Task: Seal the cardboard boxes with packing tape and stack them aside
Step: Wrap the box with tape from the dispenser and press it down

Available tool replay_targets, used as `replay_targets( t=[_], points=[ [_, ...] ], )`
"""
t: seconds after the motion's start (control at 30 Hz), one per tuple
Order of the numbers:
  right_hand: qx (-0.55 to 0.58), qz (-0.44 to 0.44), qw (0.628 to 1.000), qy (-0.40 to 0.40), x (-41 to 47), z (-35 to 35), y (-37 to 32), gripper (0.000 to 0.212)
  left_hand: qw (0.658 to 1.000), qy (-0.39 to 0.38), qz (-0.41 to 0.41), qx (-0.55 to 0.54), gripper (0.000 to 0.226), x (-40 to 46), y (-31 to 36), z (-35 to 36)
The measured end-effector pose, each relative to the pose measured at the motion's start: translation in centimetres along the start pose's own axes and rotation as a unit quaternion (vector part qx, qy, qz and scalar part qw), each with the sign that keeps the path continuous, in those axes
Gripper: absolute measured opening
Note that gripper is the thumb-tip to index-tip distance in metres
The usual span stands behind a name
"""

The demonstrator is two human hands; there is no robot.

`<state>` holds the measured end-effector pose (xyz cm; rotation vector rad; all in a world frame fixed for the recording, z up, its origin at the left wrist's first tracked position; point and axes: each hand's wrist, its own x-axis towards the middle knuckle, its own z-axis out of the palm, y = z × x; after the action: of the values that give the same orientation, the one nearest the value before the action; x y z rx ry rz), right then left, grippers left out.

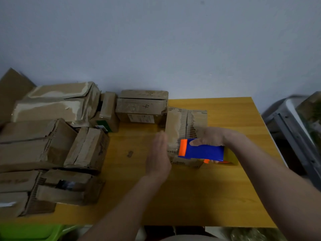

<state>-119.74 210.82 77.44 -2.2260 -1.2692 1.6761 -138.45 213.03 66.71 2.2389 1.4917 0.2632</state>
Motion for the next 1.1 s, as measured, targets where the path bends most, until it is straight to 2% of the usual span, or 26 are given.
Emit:
replay_targets(
  t=[0.03, 0.07, 0.17, 0.33, 0.53, 0.77, 0.83, 0.97, 1.1],
  points=[
    [0.0, -0.002, 1.0, -0.003, 0.0, 0.0, 0.0, 0.039, 0.994, -0.048, 0.08, 0.055, 0.085, -0.4, 0.0, 0.4],
    [0.003, -0.006, 1.0, -0.007, 0.0, 0.1, 0.0, 0.04, 0.982, -0.087, 0.123, 0.115, 0.088, -0.7, -0.2, 0.7],
    [-0.01, -0.022, 1.0, -0.001, -0.3, 0.1, 0.1, 0.037, 0.961, -0.124, 0.134, 0.209, 0.097, -0.8, -0.8, 1.1],
    [-0.012, 0.004, 0.999, -0.042, -1.1, -0.4, 1.5, 0.02, 0.954, -0.156, 0.129, 0.222, 0.103, -0.9, -0.4, 0.6],
    [-0.016, 0.055, 0.998, -0.04, -1.7, -2.6, 6.0, 0.052, 0.95, -0.15, 0.127, 0.242, 0.099, -1.2, -0.2, 0.6],
    [-0.015, 0.039, 0.999, -0.031, -0.7, -2.5, 7.6, 0.051, 0.949, -0.139, 0.099, 0.265, 0.077, -1.2, 1.0, 0.9],
    [-0.013, 0.037, 0.999, -0.033, -0.7, -2.8, 7.9, 0.053, 0.95, -0.132, 0.094, 0.267, 0.077, -1.3, 2.2, 1.1],
    [-0.031, 0.029, 0.999, -0.028, -0.4, -2.9, 8.3, 0.054, 0.942, -0.156, 0.159, 0.25, 0.087, -2.3, 3.9, 2.3],
    [-0.046, 0.008, 0.999, -0.018, 0.0, -2.9, 9.1, 0.051, 0.944, -0.151, 0.152, 0.252, 0.09, -2.4, 3.7, 2.8]
  ],
)
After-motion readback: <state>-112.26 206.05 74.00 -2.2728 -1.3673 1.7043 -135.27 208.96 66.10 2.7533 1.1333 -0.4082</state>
